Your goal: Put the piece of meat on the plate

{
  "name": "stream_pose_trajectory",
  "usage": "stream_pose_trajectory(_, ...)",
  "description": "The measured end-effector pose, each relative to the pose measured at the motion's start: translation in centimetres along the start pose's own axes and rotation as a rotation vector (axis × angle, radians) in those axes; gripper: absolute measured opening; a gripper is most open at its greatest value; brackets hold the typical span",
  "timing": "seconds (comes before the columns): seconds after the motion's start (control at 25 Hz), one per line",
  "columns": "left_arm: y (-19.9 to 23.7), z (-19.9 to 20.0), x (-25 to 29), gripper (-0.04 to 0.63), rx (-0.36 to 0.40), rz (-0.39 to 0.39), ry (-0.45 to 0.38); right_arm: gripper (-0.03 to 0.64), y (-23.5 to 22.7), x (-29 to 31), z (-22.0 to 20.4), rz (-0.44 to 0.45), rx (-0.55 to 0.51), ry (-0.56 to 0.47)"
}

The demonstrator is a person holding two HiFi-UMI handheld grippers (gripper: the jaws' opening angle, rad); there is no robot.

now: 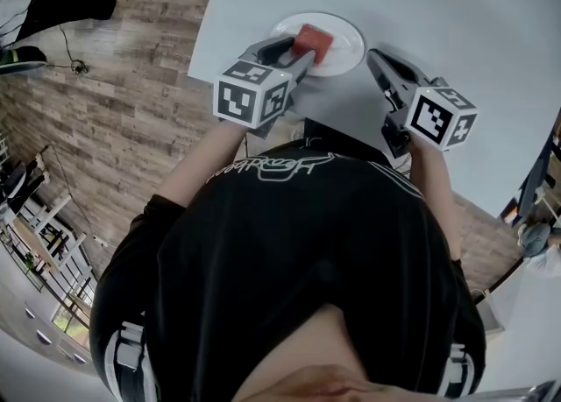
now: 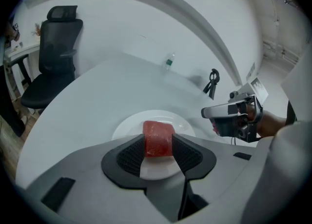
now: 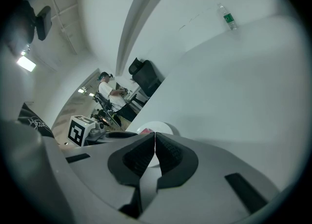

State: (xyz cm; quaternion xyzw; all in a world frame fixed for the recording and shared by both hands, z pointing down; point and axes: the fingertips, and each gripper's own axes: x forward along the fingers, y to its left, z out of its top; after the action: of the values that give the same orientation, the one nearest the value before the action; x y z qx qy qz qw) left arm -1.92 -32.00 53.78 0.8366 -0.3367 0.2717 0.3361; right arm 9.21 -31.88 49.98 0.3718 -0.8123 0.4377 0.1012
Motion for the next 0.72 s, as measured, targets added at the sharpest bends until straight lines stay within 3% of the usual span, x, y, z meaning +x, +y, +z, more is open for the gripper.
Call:
stream_pose_trajectory(0.52,-1.0,1.0,-2.2,0.186,-0.032,-0.006,-0.055,0.011,2.0,-0.5,0.3,0.004,-0.063,-0.014)
stream_pose_trajectory(0.72,-2.7,1.5,-5.5,0.094,-0.037,-0.018,-0.123,0.010,4.6,-2.0,-0.5,0.003,-0.101,-0.045)
